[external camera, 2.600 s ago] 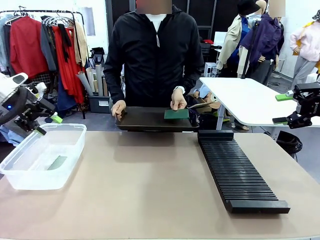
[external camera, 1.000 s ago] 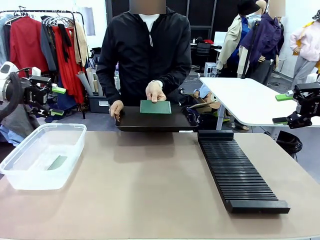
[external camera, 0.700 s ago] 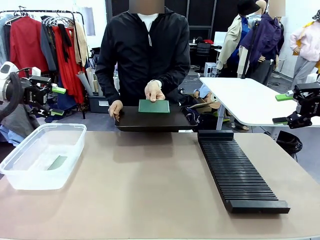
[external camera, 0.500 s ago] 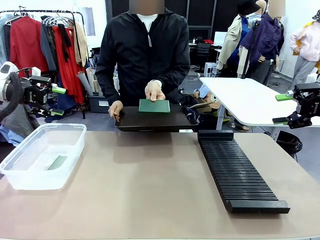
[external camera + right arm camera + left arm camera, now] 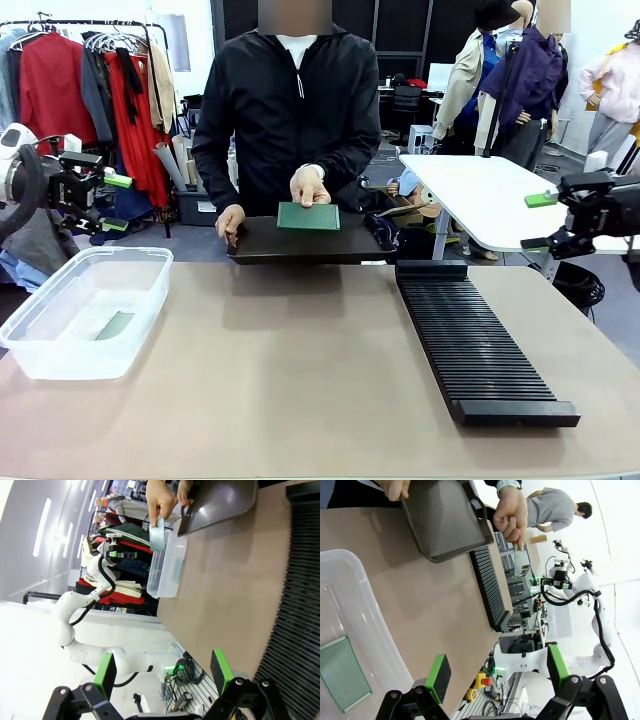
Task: Sort PCBs into racks and boxes based on the side picked up.
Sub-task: Pick up the Blank PCB handed by the Human.
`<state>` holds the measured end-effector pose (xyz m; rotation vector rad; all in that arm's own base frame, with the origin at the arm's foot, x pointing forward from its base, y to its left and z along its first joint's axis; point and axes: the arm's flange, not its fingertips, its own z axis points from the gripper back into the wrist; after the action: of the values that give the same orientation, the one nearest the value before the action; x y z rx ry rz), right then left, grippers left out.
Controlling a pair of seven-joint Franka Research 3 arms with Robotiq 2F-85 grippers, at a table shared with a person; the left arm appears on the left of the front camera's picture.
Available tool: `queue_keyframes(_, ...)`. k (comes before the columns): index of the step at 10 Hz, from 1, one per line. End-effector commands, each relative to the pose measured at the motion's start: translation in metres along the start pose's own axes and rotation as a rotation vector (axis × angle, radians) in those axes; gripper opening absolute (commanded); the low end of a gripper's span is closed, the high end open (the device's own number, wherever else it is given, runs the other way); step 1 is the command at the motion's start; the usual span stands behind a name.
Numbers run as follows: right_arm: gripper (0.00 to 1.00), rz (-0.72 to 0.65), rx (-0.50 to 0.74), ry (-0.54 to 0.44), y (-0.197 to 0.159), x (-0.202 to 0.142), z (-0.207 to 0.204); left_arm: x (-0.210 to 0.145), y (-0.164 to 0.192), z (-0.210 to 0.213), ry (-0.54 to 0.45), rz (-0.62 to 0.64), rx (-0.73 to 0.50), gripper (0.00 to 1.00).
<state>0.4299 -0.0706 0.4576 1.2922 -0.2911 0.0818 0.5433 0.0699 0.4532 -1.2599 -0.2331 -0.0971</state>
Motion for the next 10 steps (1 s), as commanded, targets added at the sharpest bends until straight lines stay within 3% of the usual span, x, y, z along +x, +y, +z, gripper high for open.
queue_keyframes(1,1.00,0.039,0.019,-0.008,-0.004,0.016,-0.020,-0.001,-0.001,0.000,-0.003,0.006,0.008,1.00)
queue_keyframes(5,1.00,0.105,0.049,0.012,-0.015,0.033,-0.061,-0.001,-0.001,0.000,-0.003,0.006,0.008,1.00)
queue_keyframes(10,1.00,0.098,0.081,0.033,-0.027,0.081,-0.114,-0.001,-0.001,0.000,-0.003,0.006,0.008,1.00)
